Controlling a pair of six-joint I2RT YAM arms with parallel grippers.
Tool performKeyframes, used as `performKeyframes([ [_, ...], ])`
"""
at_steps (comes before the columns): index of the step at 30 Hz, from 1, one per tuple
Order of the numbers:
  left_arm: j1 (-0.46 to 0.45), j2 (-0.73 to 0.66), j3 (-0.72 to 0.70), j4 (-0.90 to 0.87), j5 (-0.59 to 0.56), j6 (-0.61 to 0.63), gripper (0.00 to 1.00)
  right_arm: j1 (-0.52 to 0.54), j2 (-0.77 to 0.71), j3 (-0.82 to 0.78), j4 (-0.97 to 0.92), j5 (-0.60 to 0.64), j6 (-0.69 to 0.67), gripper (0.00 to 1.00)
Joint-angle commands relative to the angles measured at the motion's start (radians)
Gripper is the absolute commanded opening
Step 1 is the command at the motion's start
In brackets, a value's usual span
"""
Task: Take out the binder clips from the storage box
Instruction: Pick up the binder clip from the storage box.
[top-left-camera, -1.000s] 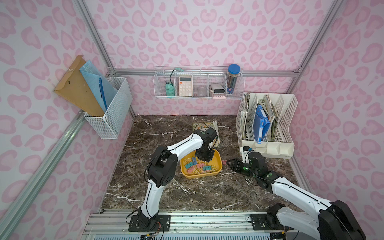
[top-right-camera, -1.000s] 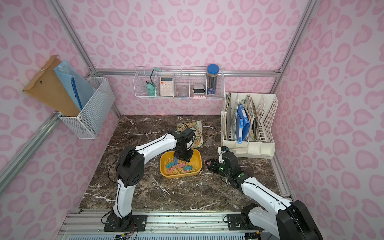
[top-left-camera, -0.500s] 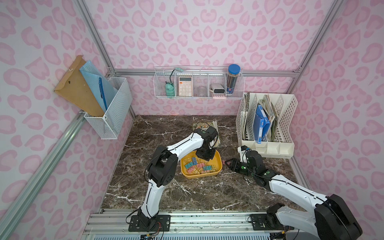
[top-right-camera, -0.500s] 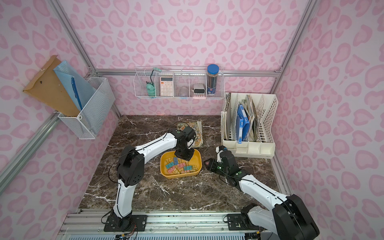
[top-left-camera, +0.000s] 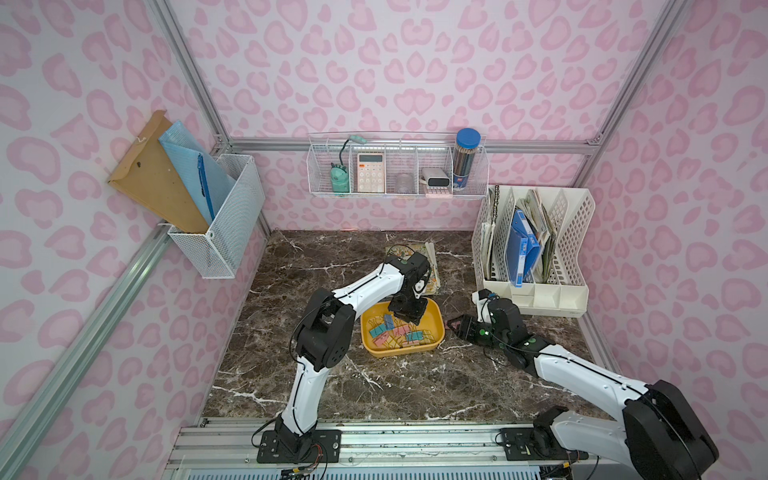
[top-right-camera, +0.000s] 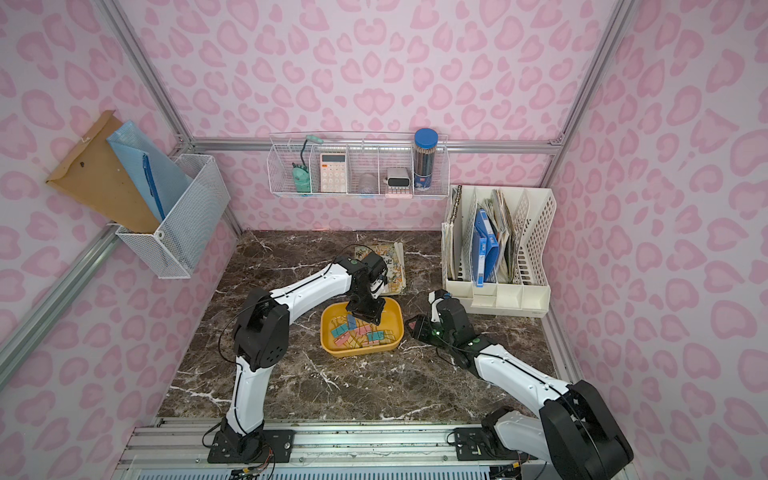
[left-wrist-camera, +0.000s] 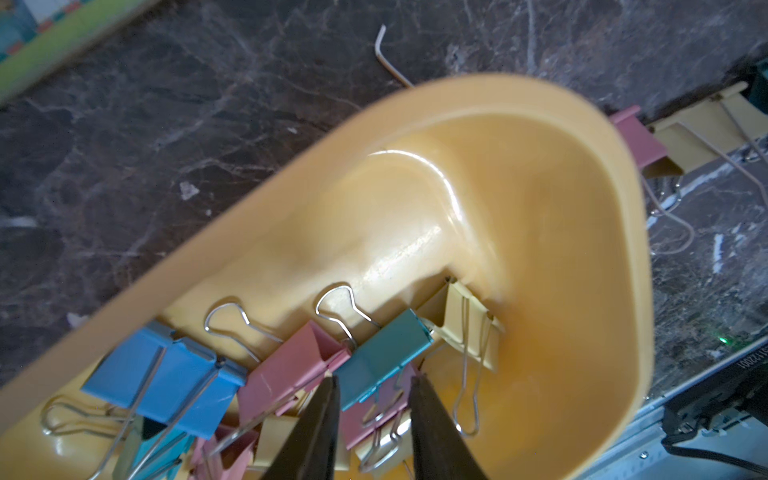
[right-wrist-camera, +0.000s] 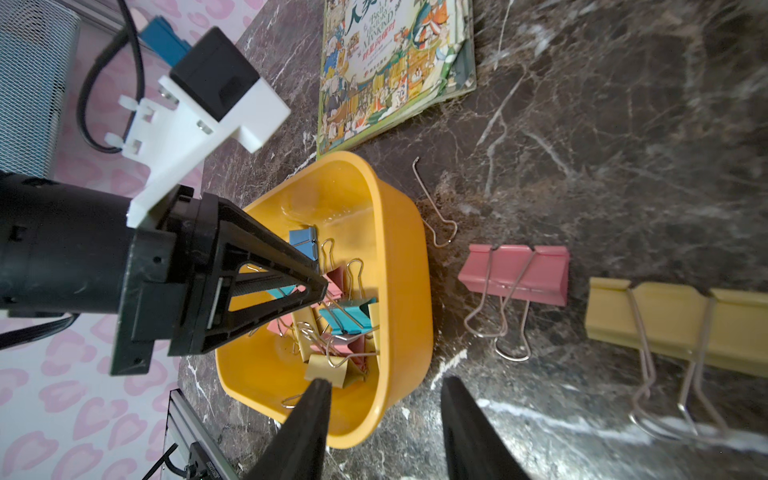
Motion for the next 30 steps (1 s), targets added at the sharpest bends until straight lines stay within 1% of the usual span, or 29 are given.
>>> performKeyframes([
  [1,0.0,0.025,0.011,-0.039,0.024,0.024,0.31,0.001,-0.001,0.003,0.005,0.008,-0.005,0.47],
  [4,0.0,0.032,0.005,-0.032,0.039,0.026,0.25,0.001,0.001,0.003,0.001,0.011,0.0,0.47],
  [13,0.001,0.015,0.031,-0.027,0.028,0.038,0.06,0.001,0.014,0.015,-0.017,0.019,0.008,0.47],
  [16,0.0,0.002,0.03,-0.009,0.026,0.036,0.03,0.003,0.013,0.015,-0.017,0.021,0.01,0.47],
  [18,0.0,-0.004,0.032,0.012,0.047,0.034,0.02,0.003,0.012,0.013,-0.012,0.024,0.014,0.47],
  [24,0.006,-0.028,0.02,0.096,0.055,-0.004,0.0,0.004,0.003,0.016,-0.015,0.033,0.012,0.47],
  [30,0.007,-0.073,-0.046,0.223,0.015,-0.045,0.0,0.004,-0.009,0.013,-0.026,0.038,0.012,0.47],
])
